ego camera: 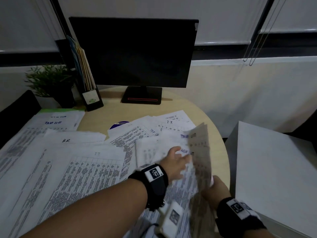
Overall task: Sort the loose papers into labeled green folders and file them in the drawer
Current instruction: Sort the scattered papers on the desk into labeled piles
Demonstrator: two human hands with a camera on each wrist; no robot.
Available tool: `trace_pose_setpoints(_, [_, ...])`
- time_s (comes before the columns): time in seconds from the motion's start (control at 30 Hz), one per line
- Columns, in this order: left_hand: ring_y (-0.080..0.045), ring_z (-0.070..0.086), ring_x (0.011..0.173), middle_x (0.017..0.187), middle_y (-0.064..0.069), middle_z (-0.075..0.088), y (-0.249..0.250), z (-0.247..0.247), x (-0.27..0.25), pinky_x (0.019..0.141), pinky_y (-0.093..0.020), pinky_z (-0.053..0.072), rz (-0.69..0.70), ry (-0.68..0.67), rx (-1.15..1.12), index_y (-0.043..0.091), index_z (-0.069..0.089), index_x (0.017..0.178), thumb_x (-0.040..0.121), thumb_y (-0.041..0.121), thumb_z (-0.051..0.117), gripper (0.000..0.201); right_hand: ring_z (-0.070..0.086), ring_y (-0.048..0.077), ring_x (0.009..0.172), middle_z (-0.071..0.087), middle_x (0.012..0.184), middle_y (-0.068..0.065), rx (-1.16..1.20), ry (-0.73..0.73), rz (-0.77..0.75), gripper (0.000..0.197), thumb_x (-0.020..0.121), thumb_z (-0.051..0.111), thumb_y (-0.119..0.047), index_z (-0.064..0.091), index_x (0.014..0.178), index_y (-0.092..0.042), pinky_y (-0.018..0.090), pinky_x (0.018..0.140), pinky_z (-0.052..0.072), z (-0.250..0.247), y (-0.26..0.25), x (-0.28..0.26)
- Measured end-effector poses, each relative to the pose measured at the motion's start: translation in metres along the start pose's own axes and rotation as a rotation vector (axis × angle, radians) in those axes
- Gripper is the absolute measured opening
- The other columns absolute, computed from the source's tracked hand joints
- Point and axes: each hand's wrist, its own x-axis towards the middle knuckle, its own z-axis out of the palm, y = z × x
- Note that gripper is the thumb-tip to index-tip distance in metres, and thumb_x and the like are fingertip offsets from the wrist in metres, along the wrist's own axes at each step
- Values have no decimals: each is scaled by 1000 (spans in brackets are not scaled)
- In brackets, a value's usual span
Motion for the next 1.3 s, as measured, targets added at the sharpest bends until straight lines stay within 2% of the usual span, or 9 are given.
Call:
trace_pose_setpoints(0.13, [-23,55,113,144,-4,39,4,-52,33,90,-33,51,-61,327,739,20,40,140,94,23,54,48,57,29,91,62,104,18,248,16,137,31,79,69,-2,58,107,-3,33,80,46,-10,15,16])
trace_pose_setpoints(0.23, [-30,54,115,137,-12,46,0,-87,50,94,-41,49,-274,422,1098,11,42,136,90,25,53,50,56,28,88,59,96,12,375,28,206,28,77,68,2,56,100,-9,37,84,48,-7,20,19])
trace_pose_setpoints(0.3, [-31,54,118,132,-15,52,-2,-94,53,97,-37,46,-344,383,1188,6,50,128,91,23,51,41,60,31,90,62,95,13,485,45,256,30,75,68,4,58,100,-8,38,84,50,-3,25,20])
trace_pose_setpoints(0.47, [-25,46,128,148,-4,40,-1,-90,67,103,-32,41,-211,235,1033,21,34,145,97,15,42,50,60,30,85,64,92,13,537,83,260,28,71,71,3,60,93,-9,32,76,46,-2,28,24])
trace_pose_setpoints(0.73, [-32,44,124,135,-11,42,30,-129,110,102,-41,40,-255,293,1385,16,44,124,91,30,53,37,57,29,89,60,95,11,450,38,249,27,74,72,-2,57,93,-14,35,85,48,-6,24,25])
trace_pose_setpoints(0.9, [-31,34,134,146,-11,32,18,-146,117,107,-46,36,-368,313,1463,11,29,141,63,75,63,107,55,26,90,58,91,8,434,13,214,26,77,68,-2,52,78,-23,37,92,47,-9,21,21])
trace_pose_setpoints(1.0, [-32,31,138,154,-13,20,19,-149,116,109,-48,34,-413,325,1443,12,22,147,59,79,64,118,55,26,89,57,90,7,461,-10,220,29,79,67,-1,50,76,-25,38,92,47,-11,20,20])
trace_pose_setpoints(1.2, [-29,45,127,145,-11,36,25,-146,111,101,-41,44,-367,330,1389,13,30,143,62,70,71,107,56,23,87,59,91,4,426,-14,208,21,80,66,-8,54,90,-21,29,83,47,-11,16,18])
trace_pose_setpoints(1.3, [-27,53,117,135,-8,50,40,-142,106,93,-34,46,-219,335,1331,13,40,139,84,48,62,69,54,23,85,56,81,-2,436,-29,186,24,81,65,-5,51,79,-25,29,83,45,-13,16,17])
